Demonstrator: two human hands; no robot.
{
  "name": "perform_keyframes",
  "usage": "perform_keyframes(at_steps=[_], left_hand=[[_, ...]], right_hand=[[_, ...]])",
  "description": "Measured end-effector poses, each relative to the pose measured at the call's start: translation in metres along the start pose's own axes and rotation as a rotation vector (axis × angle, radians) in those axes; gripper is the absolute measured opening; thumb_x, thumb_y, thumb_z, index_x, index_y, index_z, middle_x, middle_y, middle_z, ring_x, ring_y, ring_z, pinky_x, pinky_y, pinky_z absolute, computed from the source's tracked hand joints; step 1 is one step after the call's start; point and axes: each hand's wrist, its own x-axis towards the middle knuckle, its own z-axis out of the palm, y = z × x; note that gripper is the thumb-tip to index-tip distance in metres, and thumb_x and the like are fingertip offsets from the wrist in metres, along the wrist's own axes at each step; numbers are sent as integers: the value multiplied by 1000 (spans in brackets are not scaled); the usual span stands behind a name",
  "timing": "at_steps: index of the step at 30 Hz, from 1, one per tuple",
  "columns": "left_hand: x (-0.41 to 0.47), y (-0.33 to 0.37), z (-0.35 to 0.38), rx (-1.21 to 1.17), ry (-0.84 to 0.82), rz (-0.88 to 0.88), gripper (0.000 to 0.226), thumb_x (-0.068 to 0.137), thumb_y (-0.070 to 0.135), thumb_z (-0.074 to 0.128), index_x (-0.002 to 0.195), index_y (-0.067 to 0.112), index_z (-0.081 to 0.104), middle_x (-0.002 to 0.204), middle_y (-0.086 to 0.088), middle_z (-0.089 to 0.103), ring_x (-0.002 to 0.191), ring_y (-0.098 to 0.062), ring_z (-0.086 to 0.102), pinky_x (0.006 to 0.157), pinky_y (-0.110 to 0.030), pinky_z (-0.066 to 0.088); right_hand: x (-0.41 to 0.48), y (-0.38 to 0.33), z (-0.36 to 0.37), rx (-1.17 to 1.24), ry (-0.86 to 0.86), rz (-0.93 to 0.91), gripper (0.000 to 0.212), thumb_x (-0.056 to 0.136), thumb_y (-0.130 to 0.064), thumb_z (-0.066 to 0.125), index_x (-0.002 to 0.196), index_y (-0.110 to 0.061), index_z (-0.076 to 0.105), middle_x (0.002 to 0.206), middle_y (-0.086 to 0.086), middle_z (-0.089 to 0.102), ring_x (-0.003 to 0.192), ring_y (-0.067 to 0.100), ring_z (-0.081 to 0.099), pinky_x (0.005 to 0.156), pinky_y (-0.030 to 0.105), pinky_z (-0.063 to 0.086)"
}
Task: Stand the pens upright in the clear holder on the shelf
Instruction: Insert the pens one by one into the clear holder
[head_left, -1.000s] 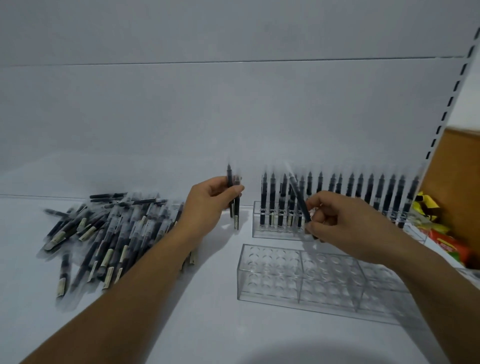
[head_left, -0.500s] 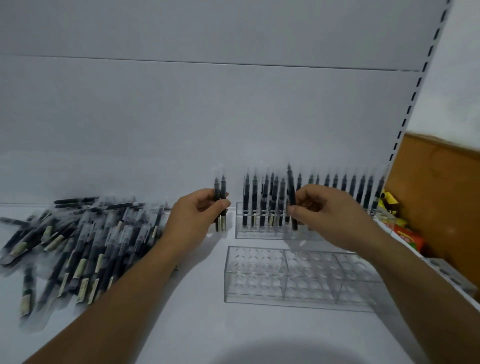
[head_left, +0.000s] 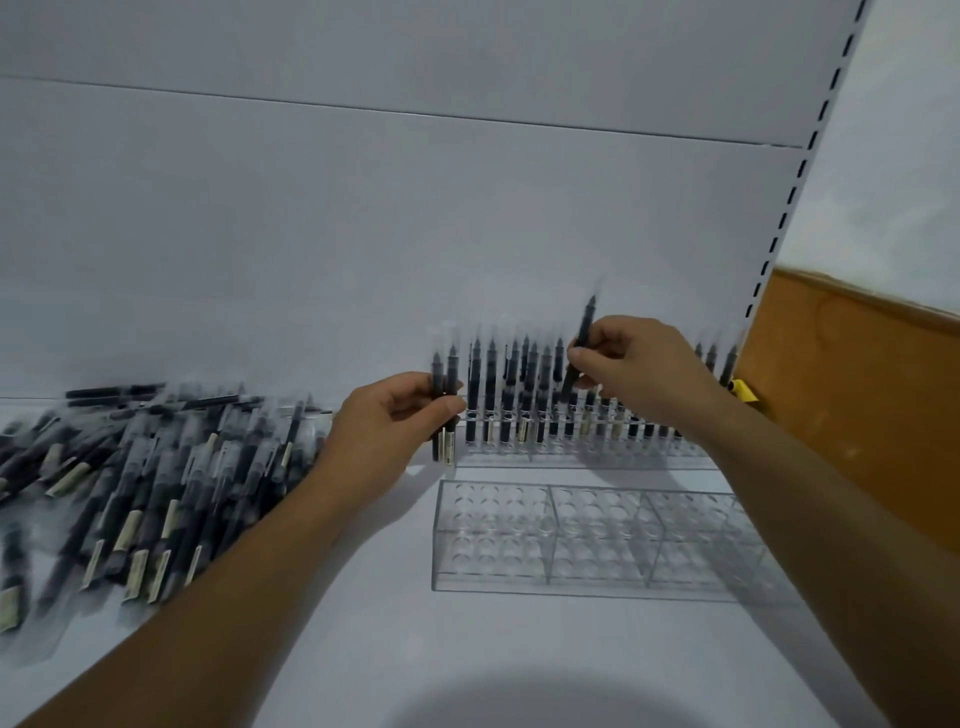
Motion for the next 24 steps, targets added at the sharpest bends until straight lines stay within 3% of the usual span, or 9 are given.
perform_keyframes(at_steps=[2,6,11,17,21,24], left_hand=[[0,0,1,-7,-1,-6,14,82,17,72,94,25,73,86,-1,76,87,-17,72,89,-35,56],[0,0,1,-5,-10,-8,14,81,19,72,94,24,73,87,-1,76,88,-18,72,89,-34,55],[-4,-1,1,2,-18,-26,13,82,17,72,93,23,73,86,-1,76,86,-15,72,88,-32,55],[-4,-2,2,11,-21,-24,13,82,15,71,92,23,73,85,-1,76,84,-15,73,84,-29,56],[-4,-2,2,31,-23,-19,14,83,13,71,93,23,72,86,-1,76,84,-15,73,82,-23,57],[-5,1,4,24,-24,-18,14,82,14,71,92,22,73,86,-3,76,85,-17,73,80,-23,57]], right_hand=[[3,2,1,-12,-2,3,13,96,-32,60,88,-22,62,83,-5,71,83,26,73,61,39,55],[7,4,1,-25,-1,-18,15,95,-31,61,90,-18,64,83,-5,71,81,22,73,69,44,59],[11,10,6,-57,-26,-3,17,95,-32,61,92,-17,65,86,-3,72,81,19,72,70,40,58],[11,14,11,-387,-174,8,27,92,-43,62,72,-25,59,72,-6,60,64,12,56,62,28,45],[11,15,16,-418,-190,9,24,91,-48,62,91,-24,66,74,-15,52,66,5,53,73,30,49],[7,17,9,-381,-171,15,26,90,-50,62,95,-26,69,78,-16,56,76,8,57,77,31,51]])
